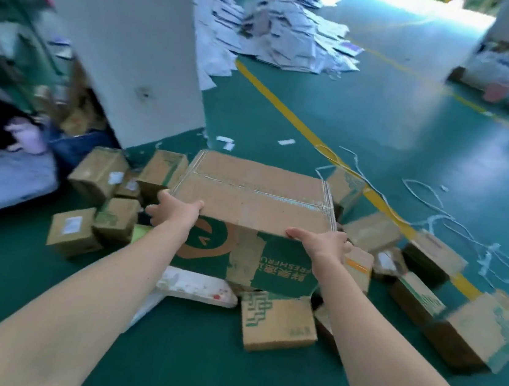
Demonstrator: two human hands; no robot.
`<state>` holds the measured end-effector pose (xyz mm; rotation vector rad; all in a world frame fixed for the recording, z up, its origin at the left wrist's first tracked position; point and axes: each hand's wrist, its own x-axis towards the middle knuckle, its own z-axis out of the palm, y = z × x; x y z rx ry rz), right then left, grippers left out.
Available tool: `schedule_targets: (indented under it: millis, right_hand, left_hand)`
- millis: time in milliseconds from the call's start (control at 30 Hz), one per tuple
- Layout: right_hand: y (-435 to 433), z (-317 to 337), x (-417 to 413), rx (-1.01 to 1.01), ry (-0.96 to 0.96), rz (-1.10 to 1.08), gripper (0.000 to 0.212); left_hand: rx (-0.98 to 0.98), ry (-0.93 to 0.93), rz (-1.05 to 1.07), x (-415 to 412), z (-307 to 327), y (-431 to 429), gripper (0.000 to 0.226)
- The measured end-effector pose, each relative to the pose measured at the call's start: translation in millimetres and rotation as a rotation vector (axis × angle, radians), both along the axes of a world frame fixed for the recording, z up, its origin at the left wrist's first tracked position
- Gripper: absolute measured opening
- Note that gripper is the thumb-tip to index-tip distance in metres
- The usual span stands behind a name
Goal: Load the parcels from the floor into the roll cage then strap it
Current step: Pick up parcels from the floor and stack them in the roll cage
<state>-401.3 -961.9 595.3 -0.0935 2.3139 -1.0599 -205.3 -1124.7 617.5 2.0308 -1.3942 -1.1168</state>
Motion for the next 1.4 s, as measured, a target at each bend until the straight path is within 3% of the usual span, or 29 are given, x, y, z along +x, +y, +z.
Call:
schedule_targets:
  millis: [300,600,733,833,967,1167,1400]
  right_hand:
    - [-160.7,18.4,173.1,-0.052,-0.044,0.389,0.108]
    - [-228.2,30.8,315.5,-0.069,-0.025,0.846,0.117]
    - [-223.2,32.0,364.8,-0.034,0.010,1.067,0.115]
    - [-214.4,26.4,397.8,0.003,-0.009,1.232,0.135]
    - [-190.3,27.7,439.6,-0.007,0.048,1.428,0.115]
    - [-135.1,29.4,511.7,0.043,0.052,1.728,0.110]
    - [-72.2,30.9,602.7,0.055,0.064,1.968,0.108]
  left_hand:
    - [-0.065,0.000,0.370,231.0,29.1,-71.8,0.073]
    - [-0.092,0.052,0.833,383.8,31.9,-18.1,0.071]
    - [-0.093,0.026,1.044,412.7,25.1,40.6,0.071]
    - [-0.111,0.031,1.181,427.8,17.0,86.7,0.069]
    - [-0.133,0.057,1.392,442.2,4.5,155.2,0.069]
    - [-0.085,0.106,1.668,487.5,-33.3,267.0,0.091]
    - [-0.032,0.092,1.870,521.3,-19.8,355.1,0.076]
